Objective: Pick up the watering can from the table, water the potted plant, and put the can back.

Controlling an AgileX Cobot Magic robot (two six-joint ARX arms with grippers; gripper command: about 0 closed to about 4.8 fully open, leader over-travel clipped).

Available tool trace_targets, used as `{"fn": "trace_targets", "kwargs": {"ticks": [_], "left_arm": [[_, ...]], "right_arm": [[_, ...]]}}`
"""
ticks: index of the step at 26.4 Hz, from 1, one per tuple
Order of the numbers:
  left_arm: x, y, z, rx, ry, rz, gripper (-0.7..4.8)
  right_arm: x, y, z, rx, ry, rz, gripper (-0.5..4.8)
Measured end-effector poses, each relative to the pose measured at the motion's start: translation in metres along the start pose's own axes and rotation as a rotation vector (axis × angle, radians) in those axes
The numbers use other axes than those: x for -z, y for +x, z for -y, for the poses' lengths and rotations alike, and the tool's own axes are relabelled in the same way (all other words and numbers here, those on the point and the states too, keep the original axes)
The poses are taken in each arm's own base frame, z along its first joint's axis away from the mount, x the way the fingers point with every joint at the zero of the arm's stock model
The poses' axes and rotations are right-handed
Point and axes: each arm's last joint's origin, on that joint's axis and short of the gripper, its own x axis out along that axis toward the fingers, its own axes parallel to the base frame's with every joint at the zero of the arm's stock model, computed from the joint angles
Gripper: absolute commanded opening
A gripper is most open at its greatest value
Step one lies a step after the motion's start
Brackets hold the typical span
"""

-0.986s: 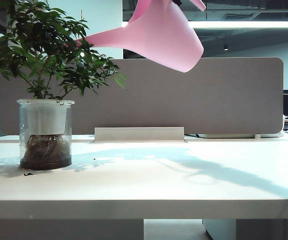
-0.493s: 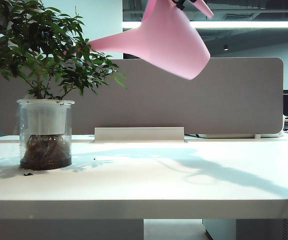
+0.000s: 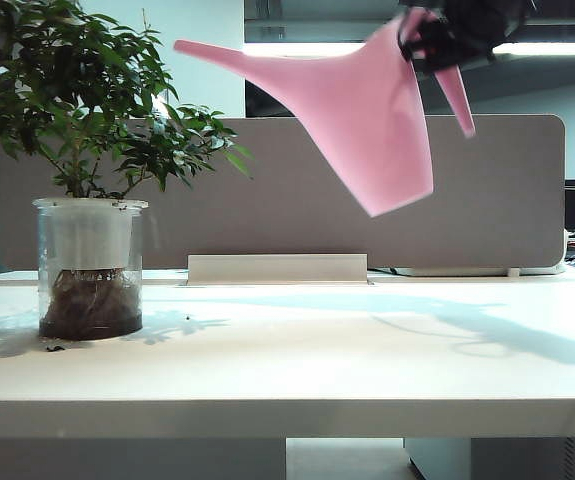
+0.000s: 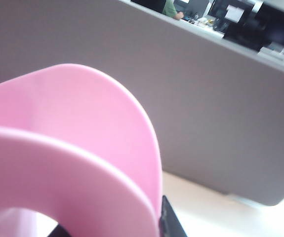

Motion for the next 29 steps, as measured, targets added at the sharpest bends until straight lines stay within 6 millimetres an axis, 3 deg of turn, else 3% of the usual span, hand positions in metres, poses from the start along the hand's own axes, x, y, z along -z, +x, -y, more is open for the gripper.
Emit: {"fn": "trace_targets", "kwargs": {"ticks": [9,16,22,24,27,29], "left_arm": [[0.0,0.0,0.0,0.0,0.0,-0.001,0.03],[0.0,0.0,0.0,0.0,0.0,-0.001,0.03],[0.0,0.0,0.0,-0.001,0.0,-0.001,0.03],[0.0,0.0,0.0,0.0,0.0,-0.001,0.03],[0.0,0.0,0.0,0.0,0.0,-0.001,0.03],[0.0,0.0,0.0,0.0,0.0,-0.001,0.03]], "right_arm": [[0.104,0.0,-0.007,-0.036,0.197,0.109,-0.06],[0.158,0.013,-0.017,-0.024,0.226,0.074,-0.06],[0.168,0.019,-0.025,-0.058,0.246,0.122,-0.04],[0.169,0.019,-0.024,-0.054,0.25,0.124,0.46],[0.169,0.019,-0.024,-0.048,0.25,0.124,1.68],[0.169,0.019,-0.024,-0.047,0.251,0.123,1.82]]}}
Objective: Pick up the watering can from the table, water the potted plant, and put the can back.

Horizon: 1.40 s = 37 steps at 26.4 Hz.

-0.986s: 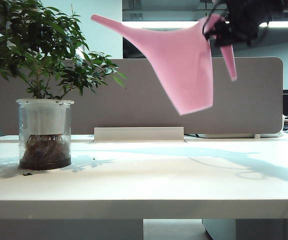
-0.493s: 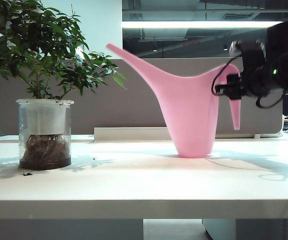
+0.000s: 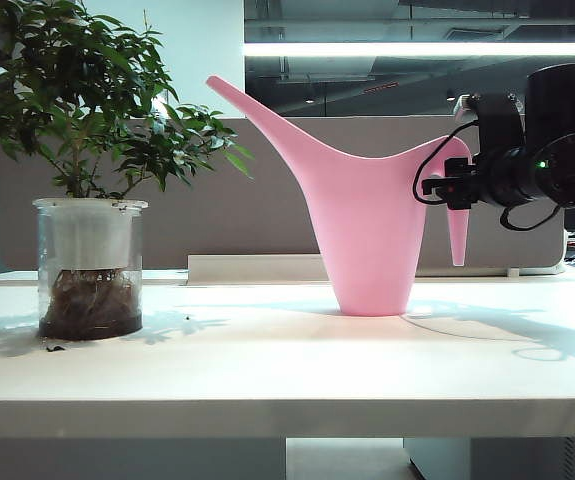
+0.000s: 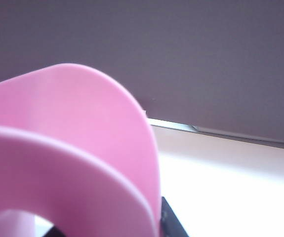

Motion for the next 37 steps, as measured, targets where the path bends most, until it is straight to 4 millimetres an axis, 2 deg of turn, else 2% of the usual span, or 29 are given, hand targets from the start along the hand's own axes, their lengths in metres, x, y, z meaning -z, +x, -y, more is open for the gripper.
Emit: {"fn": "trace_targets", "kwargs": {"ticks": [2,5,10,11,13,16,25,26,27,29,32,33,35,37], "left_arm": [[0.0,0.0,0.0,0.0,0.0,0.0,0.03],[0.0,0.0,0.0,0.0,0.0,0.0,0.03],[0.0,0.0,0.0,0.0,0.0,0.0,0.03],[0.0,0.0,0.0,0.0,0.0,0.0,0.03],[0.0,0.0,0.0,0.0,0.0,0.0,0.03],[0.0,0.0,0.0,0.0,0.0,0.0,0.03],[0.0,0.0,0.0,0.001,0.0,0.0,0.03],[0.0,0.0,0.0,0.001,0.0,0.0,0.03],[0.0,0.0,0.0,0.001,0.0,0.0,0.03],[0.0,0.0,0.0,0.001,0.0,0.0,0.03],[0.0,0.0,0.0,0.001,0.0,0.0,0.03],[0.0,0.0,0.0,0.001,0.0,0.0,0.03],[0.0,0.0,0.0,0.001,0.0,0.0,0.03],[0.0,0.0,0.0,0.001,0.0,0.0,0.03]], "right_arm": [[0.0,0.0,0.0,-0.003,0.006,0.0,1.97],[0.001,0.0,0.0,-0.011,0.01,-0.012,2.8],[-0.001,0.0,0.0,-0.046,0.015,-0.013,2.99],[-0.001,-0.001,0.0,-0.047,0.016,-0.023,3.33],[-0.004,-0.002,0.0,-0.05,0.019,-0.044,3.59],[-0.01,-0.009,0.0,-0.056,0.028,-0.096,3.6],[-0.018,-0.057,-0.006,-0.059,0.031,-0.118,3.59],[-0.019,-0.068,-0.007,-0.059,0.032,-0.122,3.43],[-0.02,-0.076,-0.007,-0.06,0.032,-0.124,2.97],[-0.027,-0.098,-0.009,-0.061,0.032,-0.114,1.49],[-0.038,-0.127,-0.011,-0.056,0.026,-0.076,0.19],[-0.042,-0.137,-0.012,-0.056,0.024,-0.061,-0.09],[-0.053,-0.166,-0.015,-0.055,0.017,-0.001,-0.07],[-0.056,-0.183,-0.017,-0.056,0.024,0.032,-0.07]]}}
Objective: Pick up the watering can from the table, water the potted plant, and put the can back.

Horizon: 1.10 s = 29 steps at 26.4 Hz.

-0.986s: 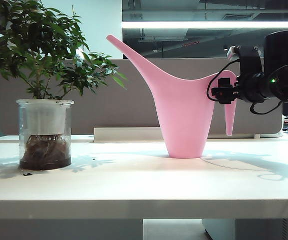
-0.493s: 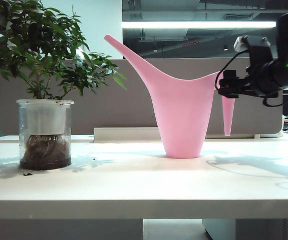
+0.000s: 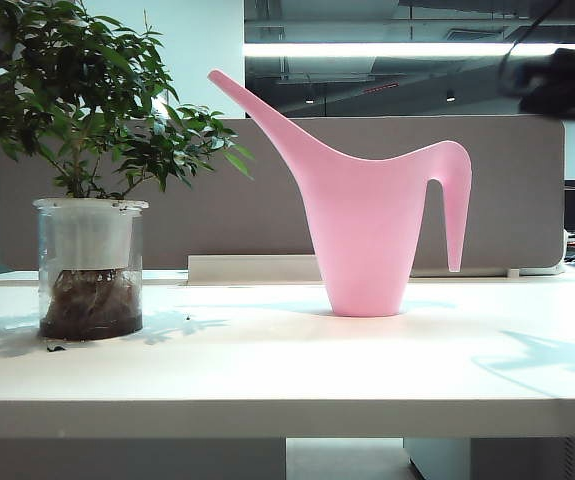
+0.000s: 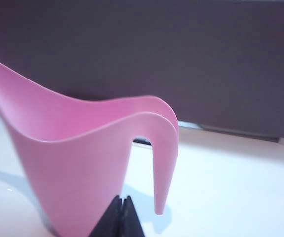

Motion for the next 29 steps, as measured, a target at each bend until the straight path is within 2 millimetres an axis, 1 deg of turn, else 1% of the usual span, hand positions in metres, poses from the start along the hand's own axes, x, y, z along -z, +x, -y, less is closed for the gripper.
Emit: {"fn": "trace_targets", "kwargs": {"ticks": [2,4,5,10,11,13,16,18,20,21,23,25,27,29], "left_arm": [[0.0,0.0,0.0,0.0,0.0,0.0,0.03],[0.0,0.0,0.0,0.0,0.0,0.0,0.03],[0.0,0.0,0.0,0.0,0.0,0.0,0.03],[0.0,-0.002,0.001,-0.001,0.002,0.007,0.03],[0.001,-0.004,0.001,-0.005,0.002,0.016,0.03],[0.007,-0.008,-0.001,-0.031,-0.005,0.028,0.03],[0.027,-0.013,-0.006,-0.107,-0.031,0.038,0.03],[0.047,-0.008,-0.01,-0.135,-0.047,0.02,0.03],[0.079,0.003,-0.012,-0.133,-0.067,-0.037,0.03],[0.088,0.008,-0.014,-0.131,-0.075,-0.061,0.03],[0.105,0.016,-0.016,-0.131,-0.092,-0.108,0.03],[0.121,0.029,-0.02,-0.132,-0.087,-0.093,0.03],[0.132,0.037,-0.023,-0.133,-0.078,-0.068,0.03],[0.142,0.041,-0.024,-0.132,-0.084,-0.085,0.03]], "right_arm": [[-0.003,-0.017,-0.003,-0.002,0.004,0.033,-0.07],[-0.005,-0.029,-0.005,-0.004,0.005,0.06,-0.07],[-0.004,-0.039,-0.007,-0.004,0.011,0.062,-0.07],[0.015,-0.065,-0.013,-0.012,0.038,0.005,-0.07],[0.02,-0.073,-0.015,-0.016,0.048,0.005,-0.07],[0.024,-0.084,-0.018,-0.022,0.084,0.032,-0.07],[0.025,-0.094,-0.02,-0.031,0.133,0.003,-0.07],[0.027,-0.1,-0.021,-0.029,0.141,-0.037,-0.07],[0.032,-0.104,-0.022,-0.027,0.15,-0.098,-0.07],[0.033,-0.105,-0.022,-0.027,0.153,-0.12,-0.07],[0.036,-0.107,-0.022,-0.026,0.167,-0.15,-0.07],[0.039,-0.108,-0.023,-0.022,0.198,-0.18,-0.07],[0.047,-0.109,-0.024,-0.025,0.221,-0.216,-0.07],[0.052,-0.11,-0.027,-0.037,0.245,-0.242,-0.07]]}}
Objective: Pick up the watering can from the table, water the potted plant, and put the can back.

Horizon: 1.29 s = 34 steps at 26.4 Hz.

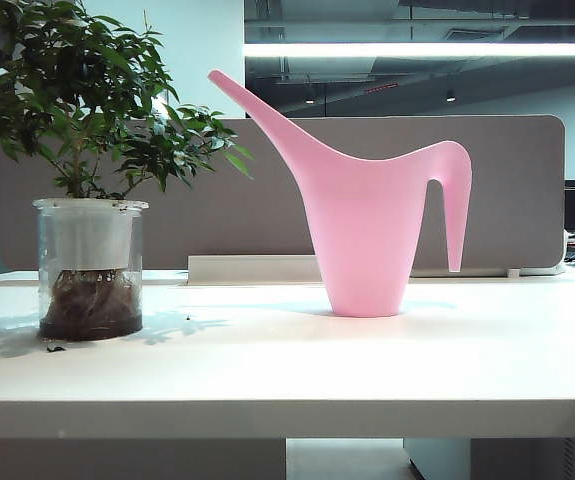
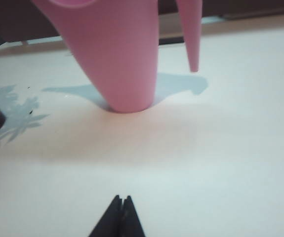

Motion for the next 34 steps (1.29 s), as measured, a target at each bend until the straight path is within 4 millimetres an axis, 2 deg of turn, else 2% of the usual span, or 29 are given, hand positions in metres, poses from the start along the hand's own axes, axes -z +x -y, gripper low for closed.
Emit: {"fn": "trace_targets", "kwargs": {"ticks": [3,6,8,10,13,19,32,34], "left_arm": [[0.02,0.008,-0.002,0.0,-0.009,-0.033,0.03],[0.061,0.022,-0.006,0.0,-0.026,-0.094,0.03],[0.069,0.028,-0.009,-0.018,-0.021,-0.034,0.03],[0.061,0.026,-0.012,-0.052,0.004,0.102,0.03],[0.065,0.027,-0.015,-0.079,0.001,0.123,0.03],[0.059,0.021,-0.014,-0.093,0.03,0.23,0.03],[0.059,0.026,-0.016,-0.096,0.055,0.306,0.03],[0.059,0.026,-0.016,-0.096,0.055,0.307,0.03]], "right_arm": [[0.004,0.0,-0.004,-0.025,0.01,-0.018,-0.07],[0.017,0.001,-0.007,-0.03,0.005,-0.061,-0.07],[0.023,0.0,-0.009,-0.047,0.001,-0.083,-0.07],[0.027,0.0,-0.012,-0.073,-0.023,-0.1,-0.07],[0.031,0.0,-0.014,-0.087,-0.106,-0.124,-0.07],[0.048,-0.004,-0.006,0.059,-0.177,-0.296,-0.05],[0.048,-0.004,-0.007,0.055,-0.177,-0.292,-0.05],[0.044,-0.009,-0.006,0.055,-0.174,-0.236,-0.05]]}}
